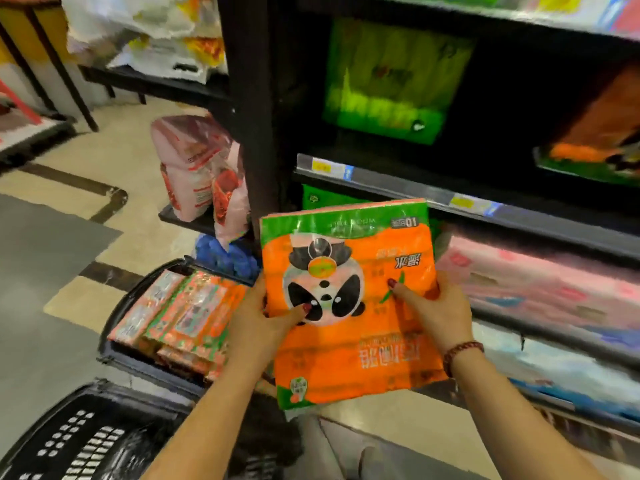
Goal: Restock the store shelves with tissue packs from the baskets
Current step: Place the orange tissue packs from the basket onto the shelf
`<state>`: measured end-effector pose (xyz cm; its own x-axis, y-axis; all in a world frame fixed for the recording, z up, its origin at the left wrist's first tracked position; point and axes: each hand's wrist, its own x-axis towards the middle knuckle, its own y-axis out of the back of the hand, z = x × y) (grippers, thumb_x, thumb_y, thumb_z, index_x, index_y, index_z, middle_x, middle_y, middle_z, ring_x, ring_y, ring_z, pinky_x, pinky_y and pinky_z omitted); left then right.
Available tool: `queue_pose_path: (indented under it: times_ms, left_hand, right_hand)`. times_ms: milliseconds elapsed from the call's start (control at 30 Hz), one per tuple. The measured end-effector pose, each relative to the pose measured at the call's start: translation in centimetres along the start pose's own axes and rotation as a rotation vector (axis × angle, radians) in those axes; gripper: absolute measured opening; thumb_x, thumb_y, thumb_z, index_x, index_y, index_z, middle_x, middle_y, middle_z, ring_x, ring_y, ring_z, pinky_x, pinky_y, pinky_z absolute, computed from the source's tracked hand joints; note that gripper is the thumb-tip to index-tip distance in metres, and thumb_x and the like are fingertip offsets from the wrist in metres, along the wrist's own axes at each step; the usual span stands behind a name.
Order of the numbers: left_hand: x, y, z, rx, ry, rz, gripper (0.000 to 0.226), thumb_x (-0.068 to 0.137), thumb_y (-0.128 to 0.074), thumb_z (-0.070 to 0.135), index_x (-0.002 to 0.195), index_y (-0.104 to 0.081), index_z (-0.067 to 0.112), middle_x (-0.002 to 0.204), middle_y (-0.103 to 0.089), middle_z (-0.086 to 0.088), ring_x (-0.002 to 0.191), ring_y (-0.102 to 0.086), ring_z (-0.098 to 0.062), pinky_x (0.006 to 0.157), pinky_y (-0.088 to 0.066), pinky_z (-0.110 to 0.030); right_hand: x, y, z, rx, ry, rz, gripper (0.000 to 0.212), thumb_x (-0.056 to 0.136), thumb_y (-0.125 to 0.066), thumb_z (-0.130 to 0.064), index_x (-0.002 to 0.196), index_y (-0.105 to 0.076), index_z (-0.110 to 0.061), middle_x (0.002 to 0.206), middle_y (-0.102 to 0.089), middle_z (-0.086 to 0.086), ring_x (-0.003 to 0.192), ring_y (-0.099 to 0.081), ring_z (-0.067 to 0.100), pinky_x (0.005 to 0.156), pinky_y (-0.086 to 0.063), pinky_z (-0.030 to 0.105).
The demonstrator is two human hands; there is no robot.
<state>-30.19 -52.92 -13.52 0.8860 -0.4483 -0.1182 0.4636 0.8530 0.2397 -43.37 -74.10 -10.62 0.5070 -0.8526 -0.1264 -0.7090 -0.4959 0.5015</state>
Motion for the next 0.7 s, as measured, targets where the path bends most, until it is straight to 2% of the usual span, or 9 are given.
queue_pose_path:
  times_ms: [67, 167, 233, 400, 467, 533, 600, 700]
  left_hand:
    - [0.3, -2.5, 1.9, 0.006, -0.048, -0.055, 0.064, 0.069, -0.085, 0.023, 0.127, -0.059, 0.03, 0.105, -0.073, 0.008, 0.098, -0.068, -0.011, 0.086, -0.056, -0.043]
    - [0.5, -6.6, 4.9, 0.015, -0.122, -0.156, 0.069, 0.057, -0.083, 0.044, 0.122, -0.06, 0.041, 0.107, -0.073, 0.007, 0.102, -0.067, -0.015, 0.089, -0.054, -0.047]
    - [0.6, -9.5, 6.9, 0.034, -0.172, -0.203, 0.067, 0.051, -0.077, 0.053, 0.115, -0.059, 0.049, 0.104, -0.073, 0.012, 0.101, -0.067, -0.013, 0.088, -0.055, -0.047]
    - [-0.5, -17.9, 11.4, 0.071, -0.27, -0.291, 0.055, 0.061, -0.084, 0.043, 0.102, -0.053, 0.063, 0.093, -0.07, 0.022, 0.091, -0.065, 0.0, 0.083, -0.056, -0.041]
    - [-1.1, -21.5, 13.2, 0.084, -0.293, -0.302, 0.062, 0.065, -0.085, 0.041, 0.114, -0.05, 0.057, 0.097, -0.068, 0.021, 0.093, -0.063, 0.0, 0.083, -0.056, -0.041]
    - [-1.4, -25.3, 14.7, 0.084, -0.29, -0.316, 0.076, 0.065, -0.084, 0.042, 0.131, -0.047, 0.041, 0.108, -0.068, 0.012, 0.096, -0.065, -0.007, 0.081, -0.057, -0.041]
    - [-1.7, -28.7, 15.9, 0.067, -0.299, -0.328, 0.072, 0.064, -0.085, 0.042, 0.126, -0.048, 0.04, 0.104, -0.068, 0.013, 0.089, -0.066, -0.002, 0.072, -0.058, -0.032]
    - [-2.0, -33.1, 17.5, 0.035, -0.327, -0.343, 0.062, 0.063, -0.086, 0.039, 0.111, -0.047, 0.047, 0.089, -0.063, 0.027, 0.074, -0.061, 0.015, 0.059, -0.049, -0.014]
  right_hand:
    - [-0.2, 3.3, 0.7, 0.035, -0.004, 0.068, 0.044, 0.073, -0.078, -0.041, 0.108, -0.059, -0.022, 0.103, -0.066, -0.002, 0.093, -0.063, 0.021, 0.083, -0.052, 0.041]
    - [-0.4, 8.3, 2.1, 0.07, 0.006, 0.154, 0.041, 0.074, -0.076, -0.044, 0.106, -0.059, -0.025, 0.098, -0.065, -0.006, 0.092, -0.062, 0.019, 0.079, -0.05, 0.038]
    - [-0.4, 11.6, 3.1, 0.088, 0.004, 0.205, 0.04, 0.074, -0.075, -0.046, 0.105, -0.059, -0.027, 0.094, -0.063, -0.009, 0.089, -0.06, 0.016, 0.075, -0.046, 0.033]
    - [0.6, 20.4, 5.9, 0.104, -0.013, 0.338, 0.034, 0.072, -0.076, -0.047, 0.094, -0.061, -0.026, 0.086, -0.065, -0.012, 0.082, -0.061, 0.011, 0.066, -0.044, 0.028]
    - [1.3, 24.0, 7.2, 0.077, -0.003, 0.418, 0.036, 0.071, -0.077, -0.05, 0.091, -0.064, -0.023, 0.082, -0.067, -0.01, 0.079, -0.063, 0.01, 0.06, -0.043, 0.025]
    - [2.2, 27.5, 8.3, 0.049, -0.007, 0.473, 0.039, 0.068, -0.076, -0.055, 0.089, -0.065, -0.024, 0.08, -0.069, -0.009, 0.078, -0.064, 0.013, 0.065, -0.05, 0.032]
    - [3.4, 30.7, 9.2, 0.043, -0.014, 0.483, 0.041, 0.066, -0.075, -0.058, 0.09, -0.064, -0.026, 0.083, -0.069, -0.008, 0.08, -0.065, 0.015, 0.074, -0.054, 0.041]
    - [5.3, 34.7, 10.4, 0.054, -0.003, 0.5, 0.042, 0.065, -0.076, -0.057, 0.092, -0.065, -0.026, 0.087, -0.07, -0.007, 0.084, -0.066, 0.017, 0.079, -0.055, 0.045]
